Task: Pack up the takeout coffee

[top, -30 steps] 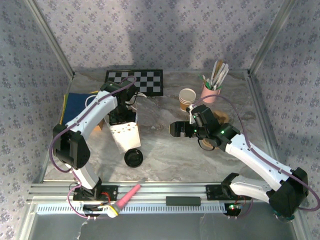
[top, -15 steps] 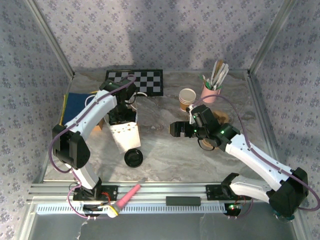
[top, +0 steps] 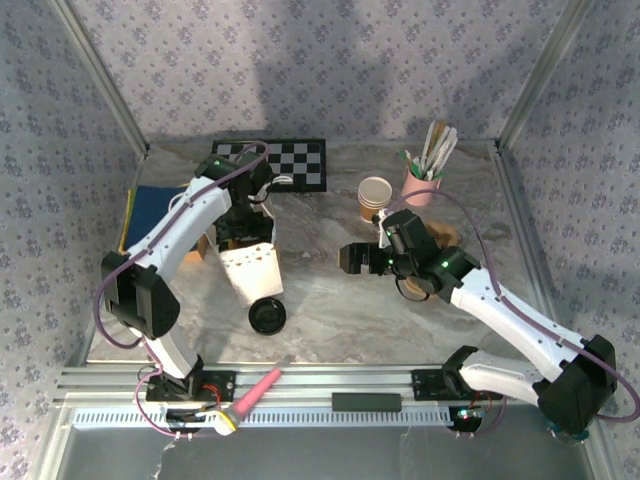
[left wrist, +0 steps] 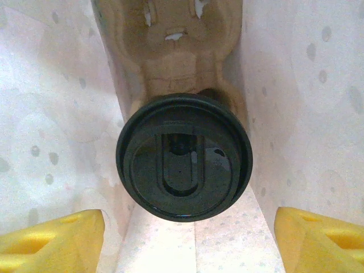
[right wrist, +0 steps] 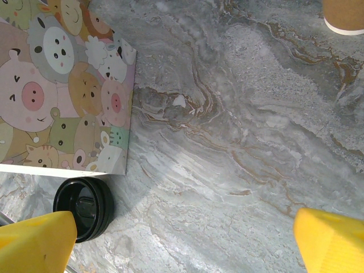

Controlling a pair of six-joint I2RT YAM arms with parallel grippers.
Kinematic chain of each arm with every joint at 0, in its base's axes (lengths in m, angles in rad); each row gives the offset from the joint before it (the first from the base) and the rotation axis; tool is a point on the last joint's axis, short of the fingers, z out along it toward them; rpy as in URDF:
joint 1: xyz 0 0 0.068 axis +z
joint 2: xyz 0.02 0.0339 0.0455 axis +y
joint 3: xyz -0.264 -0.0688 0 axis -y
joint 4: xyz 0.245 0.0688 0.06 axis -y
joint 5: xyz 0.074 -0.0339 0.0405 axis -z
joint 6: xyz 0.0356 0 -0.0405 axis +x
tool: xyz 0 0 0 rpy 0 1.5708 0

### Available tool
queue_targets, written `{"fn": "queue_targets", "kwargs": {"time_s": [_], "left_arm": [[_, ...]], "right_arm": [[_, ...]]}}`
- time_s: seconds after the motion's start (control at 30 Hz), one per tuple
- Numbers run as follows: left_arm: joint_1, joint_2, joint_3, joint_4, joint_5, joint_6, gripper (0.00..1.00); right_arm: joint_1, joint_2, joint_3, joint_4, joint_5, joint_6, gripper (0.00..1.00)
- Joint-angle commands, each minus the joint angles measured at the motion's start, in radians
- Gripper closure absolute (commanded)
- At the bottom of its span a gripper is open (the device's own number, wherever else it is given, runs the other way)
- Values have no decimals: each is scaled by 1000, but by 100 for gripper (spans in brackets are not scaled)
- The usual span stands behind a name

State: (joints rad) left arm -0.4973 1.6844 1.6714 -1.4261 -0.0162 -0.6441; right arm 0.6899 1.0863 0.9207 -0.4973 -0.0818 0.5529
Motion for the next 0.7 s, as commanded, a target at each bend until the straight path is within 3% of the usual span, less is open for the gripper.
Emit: {"fn": "queue_targets", "kwargs": {"time_s": [0.0, 0.43, 0.67], "left_arm": [[4, -55, 55, -49, -27, -20, 22], [5, -103, 189, -92, -27, -31, 21], [5, -109, 388, -133, -36, -13, 21]], "right_arm": [[2, -4, 29, -21, 21, 0, 0], [-40, 33, 110, -89, 60, 10, 0], [-147, 92, 208, -224, 132, 17, 0]]}}
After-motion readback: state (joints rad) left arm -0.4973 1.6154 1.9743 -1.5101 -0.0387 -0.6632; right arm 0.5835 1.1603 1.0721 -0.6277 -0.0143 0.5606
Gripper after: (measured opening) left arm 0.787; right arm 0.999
